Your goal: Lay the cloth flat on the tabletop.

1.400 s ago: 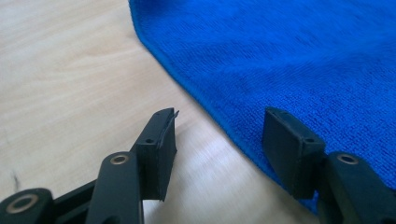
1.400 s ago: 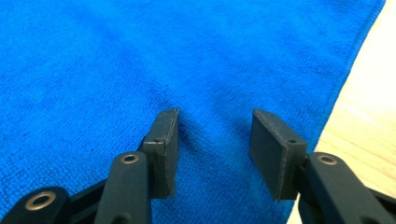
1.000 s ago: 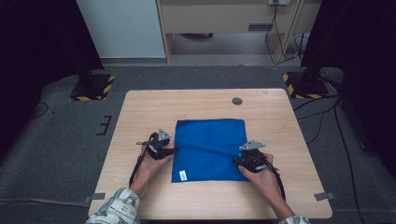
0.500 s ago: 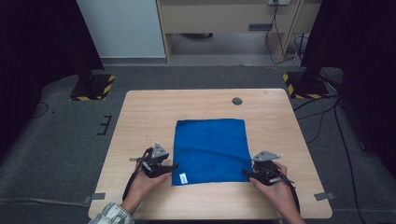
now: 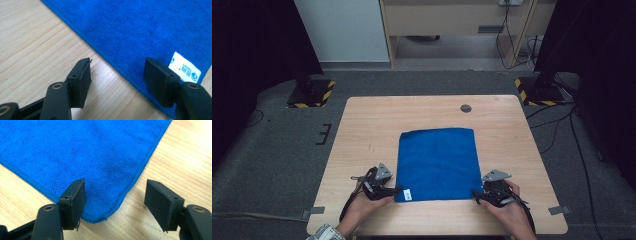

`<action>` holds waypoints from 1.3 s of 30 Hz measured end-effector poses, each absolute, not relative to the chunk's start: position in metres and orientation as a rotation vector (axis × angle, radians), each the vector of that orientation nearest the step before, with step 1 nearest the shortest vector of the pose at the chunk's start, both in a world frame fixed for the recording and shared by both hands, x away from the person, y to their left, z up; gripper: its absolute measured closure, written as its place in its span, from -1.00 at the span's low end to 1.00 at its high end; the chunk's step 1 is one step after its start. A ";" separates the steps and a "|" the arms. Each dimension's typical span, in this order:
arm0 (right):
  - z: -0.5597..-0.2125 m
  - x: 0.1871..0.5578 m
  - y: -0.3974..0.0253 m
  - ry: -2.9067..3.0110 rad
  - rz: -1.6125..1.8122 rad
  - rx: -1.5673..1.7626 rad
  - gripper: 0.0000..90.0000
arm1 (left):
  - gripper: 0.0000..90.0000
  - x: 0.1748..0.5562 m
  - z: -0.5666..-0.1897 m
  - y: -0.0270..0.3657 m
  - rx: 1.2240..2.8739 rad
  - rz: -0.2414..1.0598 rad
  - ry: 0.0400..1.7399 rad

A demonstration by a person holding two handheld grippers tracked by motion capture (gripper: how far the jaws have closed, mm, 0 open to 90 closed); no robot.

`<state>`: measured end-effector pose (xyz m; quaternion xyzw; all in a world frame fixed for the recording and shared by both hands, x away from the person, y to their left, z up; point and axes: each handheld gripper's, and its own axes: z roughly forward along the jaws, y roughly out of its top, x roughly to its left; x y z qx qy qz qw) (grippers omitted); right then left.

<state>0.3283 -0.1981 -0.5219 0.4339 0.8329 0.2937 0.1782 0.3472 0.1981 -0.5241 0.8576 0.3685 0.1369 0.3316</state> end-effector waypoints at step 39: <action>-0.503 0.380 -0.160 2.328 1.016 1.148 -0.76 | -0.80 0.411 -0.505 0.210 2.095 0.390 1.037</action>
